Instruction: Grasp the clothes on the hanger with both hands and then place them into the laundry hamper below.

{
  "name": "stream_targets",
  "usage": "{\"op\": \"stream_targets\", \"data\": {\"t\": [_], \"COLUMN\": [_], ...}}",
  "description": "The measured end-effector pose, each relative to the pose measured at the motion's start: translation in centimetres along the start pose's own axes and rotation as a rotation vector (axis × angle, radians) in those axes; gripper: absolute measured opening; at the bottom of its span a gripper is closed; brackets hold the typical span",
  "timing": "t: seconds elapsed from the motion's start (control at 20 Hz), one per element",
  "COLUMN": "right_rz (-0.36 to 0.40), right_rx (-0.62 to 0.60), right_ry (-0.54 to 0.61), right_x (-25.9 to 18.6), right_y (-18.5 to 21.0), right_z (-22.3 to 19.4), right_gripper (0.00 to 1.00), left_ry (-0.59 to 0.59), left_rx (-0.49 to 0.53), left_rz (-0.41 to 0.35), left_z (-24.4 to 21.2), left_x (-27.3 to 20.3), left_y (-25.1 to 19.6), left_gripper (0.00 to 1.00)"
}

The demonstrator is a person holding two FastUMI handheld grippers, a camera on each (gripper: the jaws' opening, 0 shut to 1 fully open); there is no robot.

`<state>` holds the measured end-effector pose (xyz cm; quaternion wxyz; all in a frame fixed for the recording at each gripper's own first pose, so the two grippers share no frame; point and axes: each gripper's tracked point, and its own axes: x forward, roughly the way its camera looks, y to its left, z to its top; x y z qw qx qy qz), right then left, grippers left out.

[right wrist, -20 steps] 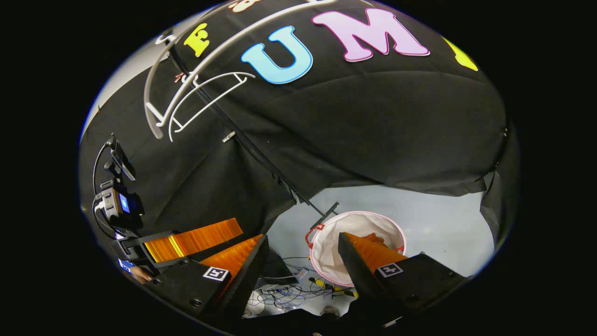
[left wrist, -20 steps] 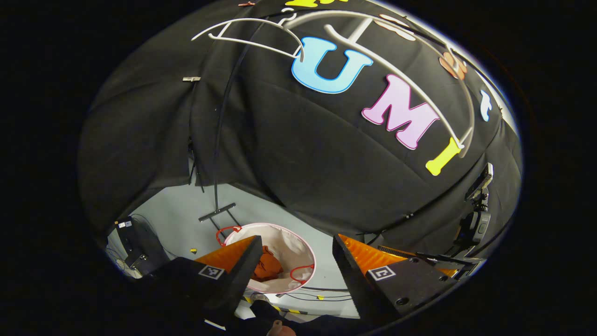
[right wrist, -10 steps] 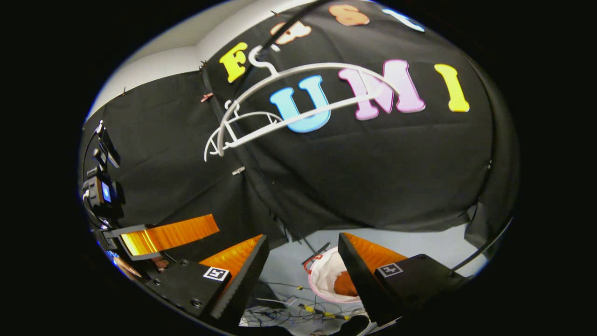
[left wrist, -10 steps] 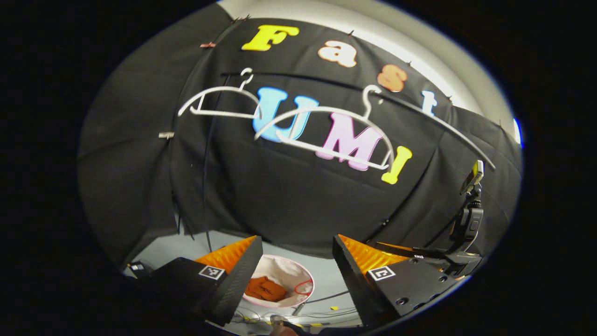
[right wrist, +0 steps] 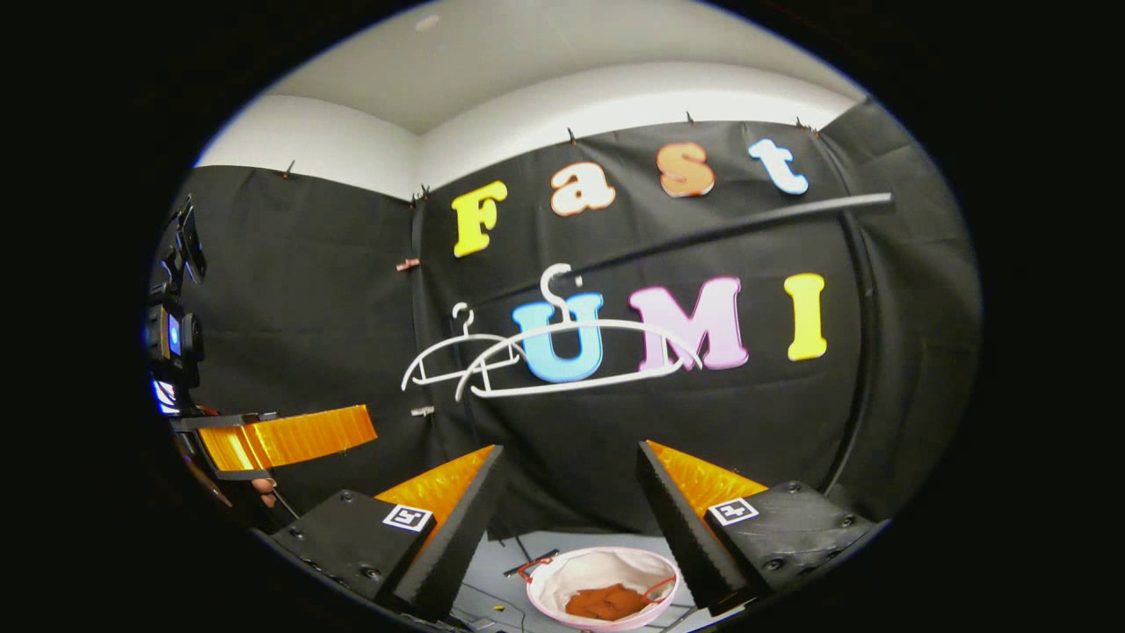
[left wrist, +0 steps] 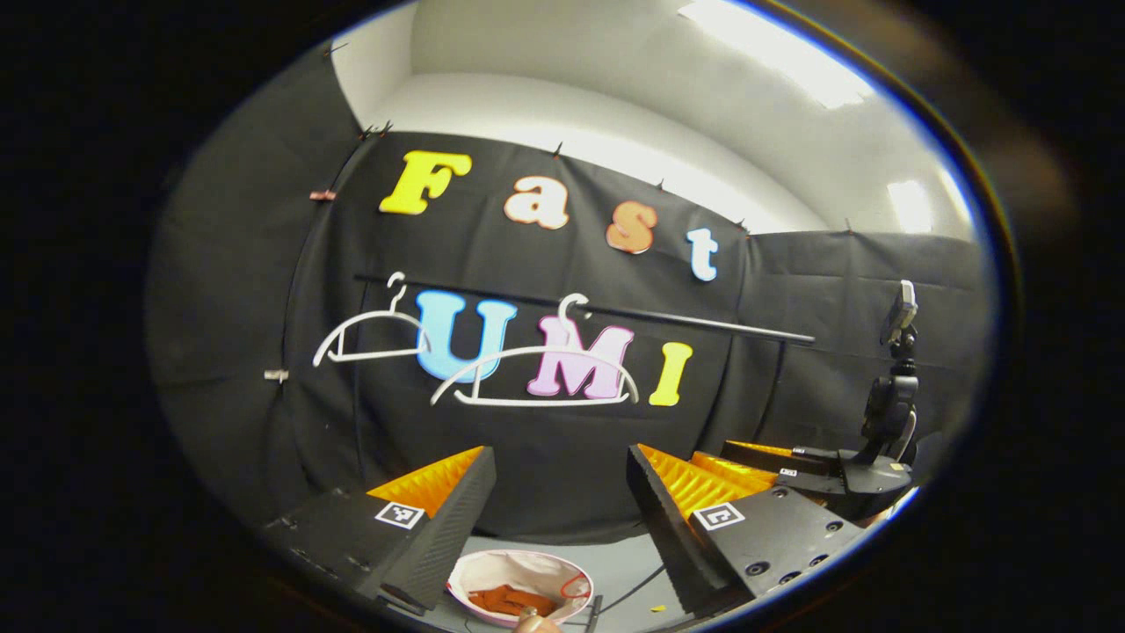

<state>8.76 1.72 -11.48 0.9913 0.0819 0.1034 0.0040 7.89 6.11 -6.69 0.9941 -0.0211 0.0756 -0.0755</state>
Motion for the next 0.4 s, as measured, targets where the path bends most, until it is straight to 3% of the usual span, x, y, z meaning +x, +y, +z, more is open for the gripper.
{"op": "stream_targets", "data": {"t": [0.05, 0.15, 0.2, 0.25, 0.3, 0.35, 0.4], "right_rz": [-0.007, -0.015, -0.019, -0.021, -0.027, -0.031, -0.034], "right_rx": [-0.011, -0.018, -0.016, -0.012, -0.01, -0.013, -0.024], "right_ry": [-0.033, -0.092, -0.113, -0.125, -0.136, -0.143, -0.153], "right_x": [-0.9, -2.0, -2.5, -3.0, -3.3, -3.3, -3.5], "right_y": [0.1, 0.4, 0.4, 0.2, 0.1, -0.2, -0.5], "right_z": [1.2, 3.3, 4.0, 4.5, 4.8, 5.2, 5.6], "right_gripper": [1.0, 1.0, 0.92, 1.0, 1.0, 1.0, 1.0], "left_ry": [-0.022, -0.062, -0.068, -0.071, -0.086, -0.096, -0.106], "left_rx": [0.02, 0.039, 0.04, 0.04, 0.04, 0.04, 0.046], "left_rz": [-0.002, -0.026, -0.03, -0.033, -0.032, -0.027, -0.017], "left_z": [0.7, 2.3, 2.6, 2.9, 3.3, 3.7, 3.8], "left_x": [-0.6, -1.1, -1.2, -1.3, -1.3, -1.3, -1.3], "left_y": [-0.4, -1.6, -2.0, -2.3, -2.5, -2.5, -2.5], "left_gripper": [0.92, 0.92, 0.92, 0.92, 0.95, 0.92, 0.99]}}
